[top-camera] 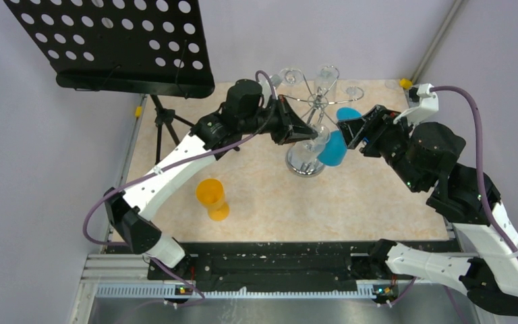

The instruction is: Take the wine glass off the wine glass rack

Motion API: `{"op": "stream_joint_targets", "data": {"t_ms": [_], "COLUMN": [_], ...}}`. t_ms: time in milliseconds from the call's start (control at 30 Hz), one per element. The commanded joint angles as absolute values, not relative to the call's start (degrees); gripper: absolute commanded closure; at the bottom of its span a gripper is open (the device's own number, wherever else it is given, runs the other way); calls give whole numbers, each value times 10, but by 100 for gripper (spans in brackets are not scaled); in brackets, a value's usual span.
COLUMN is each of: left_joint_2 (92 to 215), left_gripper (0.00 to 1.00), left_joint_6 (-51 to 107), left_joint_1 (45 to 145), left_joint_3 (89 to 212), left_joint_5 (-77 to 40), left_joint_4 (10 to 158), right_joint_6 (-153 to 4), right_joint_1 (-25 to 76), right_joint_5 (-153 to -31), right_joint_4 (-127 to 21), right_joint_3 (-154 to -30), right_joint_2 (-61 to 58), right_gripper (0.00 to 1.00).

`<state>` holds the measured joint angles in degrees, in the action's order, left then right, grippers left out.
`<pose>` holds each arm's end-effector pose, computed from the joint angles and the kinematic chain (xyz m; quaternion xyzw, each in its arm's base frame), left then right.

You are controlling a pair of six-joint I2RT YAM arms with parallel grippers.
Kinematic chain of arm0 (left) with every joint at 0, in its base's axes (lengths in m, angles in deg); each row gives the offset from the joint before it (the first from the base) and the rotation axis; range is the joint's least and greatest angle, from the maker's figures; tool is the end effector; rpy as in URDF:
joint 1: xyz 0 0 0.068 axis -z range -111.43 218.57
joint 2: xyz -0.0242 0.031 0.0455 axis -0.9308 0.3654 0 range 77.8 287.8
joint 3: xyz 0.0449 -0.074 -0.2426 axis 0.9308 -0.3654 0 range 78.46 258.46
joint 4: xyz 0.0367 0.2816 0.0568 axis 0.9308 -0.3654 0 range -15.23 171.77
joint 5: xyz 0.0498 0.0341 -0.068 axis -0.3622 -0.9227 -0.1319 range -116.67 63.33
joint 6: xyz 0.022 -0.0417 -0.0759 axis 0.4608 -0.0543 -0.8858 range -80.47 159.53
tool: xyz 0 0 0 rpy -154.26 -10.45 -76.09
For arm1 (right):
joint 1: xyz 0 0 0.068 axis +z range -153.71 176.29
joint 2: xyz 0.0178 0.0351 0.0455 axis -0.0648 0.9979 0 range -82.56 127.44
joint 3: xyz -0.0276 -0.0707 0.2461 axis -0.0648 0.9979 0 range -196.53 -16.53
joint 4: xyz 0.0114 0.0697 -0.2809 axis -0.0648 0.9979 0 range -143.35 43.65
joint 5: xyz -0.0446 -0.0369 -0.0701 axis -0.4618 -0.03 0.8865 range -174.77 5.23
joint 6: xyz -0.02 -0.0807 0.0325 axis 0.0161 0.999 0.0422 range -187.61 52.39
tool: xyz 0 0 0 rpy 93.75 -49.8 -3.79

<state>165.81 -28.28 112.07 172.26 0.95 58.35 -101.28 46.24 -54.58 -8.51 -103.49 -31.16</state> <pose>0.2767 -0.3137 0.4052 -0.0273 0.7958 -0.5821 0.1645 0.1560 0.1234 0.4931 0.0628 0.7521 0.2690 0.5983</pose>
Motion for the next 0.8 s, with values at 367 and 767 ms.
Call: {"op": "stream_joint_targets", "data": {"t_ms": [367, 767], "left_joint_2": [1519, 1445], "left_gripper": [100, 100], "left_joint_6": [-245, -330], "left_joint_1": [1120, 1115], "left_joint_3": [1671, 1636], "left_joint_5": [55, 53], "left_joint_4": [686, 782], "right_joint_6": [-1029, -1117], "right_joint_1": [456, 456], "right_joint_5": [-618, -693], "right_joint_4": [-173, -405], "right_joint_3": [-1007, -869], "right_joint_2": [-316, -412], "right_gripper": [31, 24]}}
